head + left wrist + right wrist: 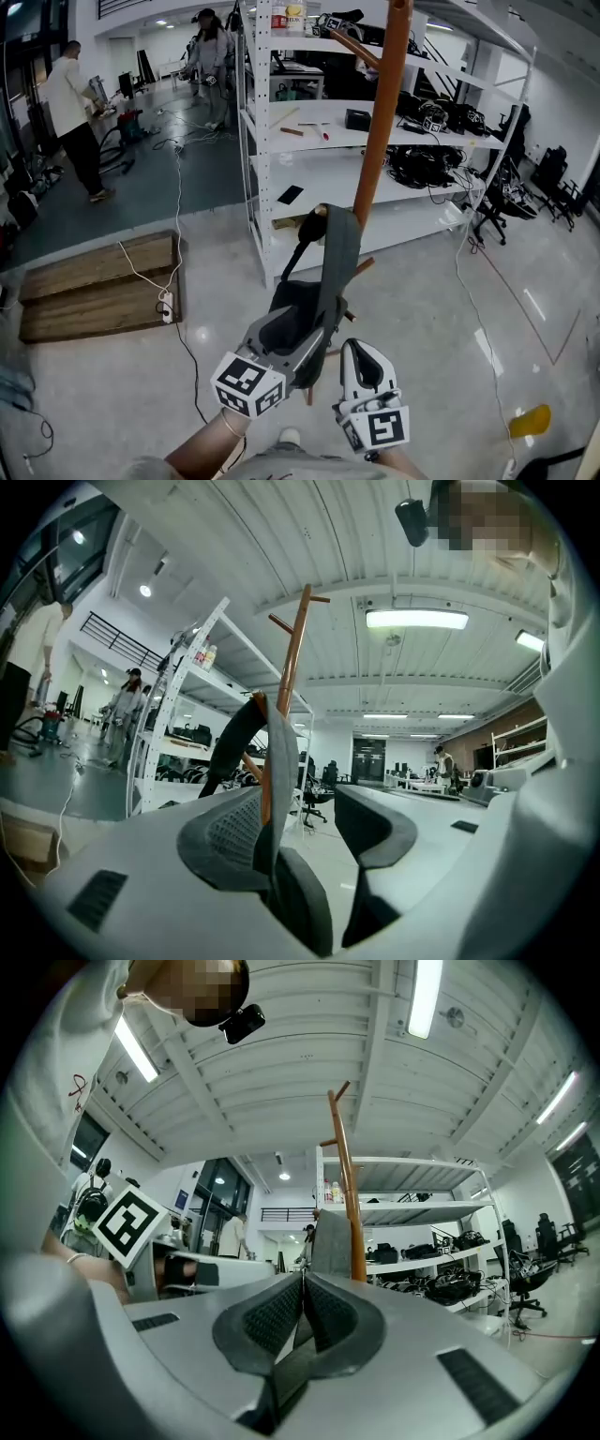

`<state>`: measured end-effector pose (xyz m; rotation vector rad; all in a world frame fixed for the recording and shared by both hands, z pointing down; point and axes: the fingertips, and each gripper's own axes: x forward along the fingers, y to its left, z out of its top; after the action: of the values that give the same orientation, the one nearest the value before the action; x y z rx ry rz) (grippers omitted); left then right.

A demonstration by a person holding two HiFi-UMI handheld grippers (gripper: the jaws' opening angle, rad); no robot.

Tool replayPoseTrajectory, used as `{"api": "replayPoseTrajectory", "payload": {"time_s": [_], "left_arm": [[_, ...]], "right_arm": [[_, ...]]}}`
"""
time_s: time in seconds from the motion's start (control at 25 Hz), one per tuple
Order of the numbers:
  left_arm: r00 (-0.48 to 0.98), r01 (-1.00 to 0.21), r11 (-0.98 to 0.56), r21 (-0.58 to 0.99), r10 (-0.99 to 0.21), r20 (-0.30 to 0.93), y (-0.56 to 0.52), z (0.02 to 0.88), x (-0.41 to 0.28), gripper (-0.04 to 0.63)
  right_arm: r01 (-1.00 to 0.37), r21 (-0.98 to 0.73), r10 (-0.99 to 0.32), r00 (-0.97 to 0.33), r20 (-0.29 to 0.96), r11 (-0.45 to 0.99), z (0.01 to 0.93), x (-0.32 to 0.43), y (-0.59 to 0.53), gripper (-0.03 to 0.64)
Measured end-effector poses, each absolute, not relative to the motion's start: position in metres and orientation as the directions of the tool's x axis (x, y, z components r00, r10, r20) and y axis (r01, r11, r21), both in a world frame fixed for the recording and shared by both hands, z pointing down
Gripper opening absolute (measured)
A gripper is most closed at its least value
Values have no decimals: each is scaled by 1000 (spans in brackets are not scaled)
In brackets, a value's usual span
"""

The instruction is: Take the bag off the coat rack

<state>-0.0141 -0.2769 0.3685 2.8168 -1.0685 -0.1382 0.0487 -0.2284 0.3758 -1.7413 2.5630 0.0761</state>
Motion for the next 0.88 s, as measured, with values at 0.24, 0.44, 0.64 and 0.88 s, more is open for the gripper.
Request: {"api": "replayPoseTrajectory", "payload": {"time_s": [0.24,0.44,0.64,0.88], "left_arm": [[784,-602,-780,168,-618,-59,-337,324,6,258],[800,-585,-796,153,-598,-51,-374,293,36,265],[826,-561,-820,118,-563,14,-384,291,61,265],[843,-539,-837,99,-535,62,-391,300,79,261]], "right_arm": [[-941,5,-936,-337,-105,338,378,58,-250,17],[-944,35,-939,-331,-98,329,380,70,-262,18],[-945,52,-939,-326,-114,322,371,77,-266,17],[-949,74,-939,-315,-134,308,363,95,-272,17]]}}
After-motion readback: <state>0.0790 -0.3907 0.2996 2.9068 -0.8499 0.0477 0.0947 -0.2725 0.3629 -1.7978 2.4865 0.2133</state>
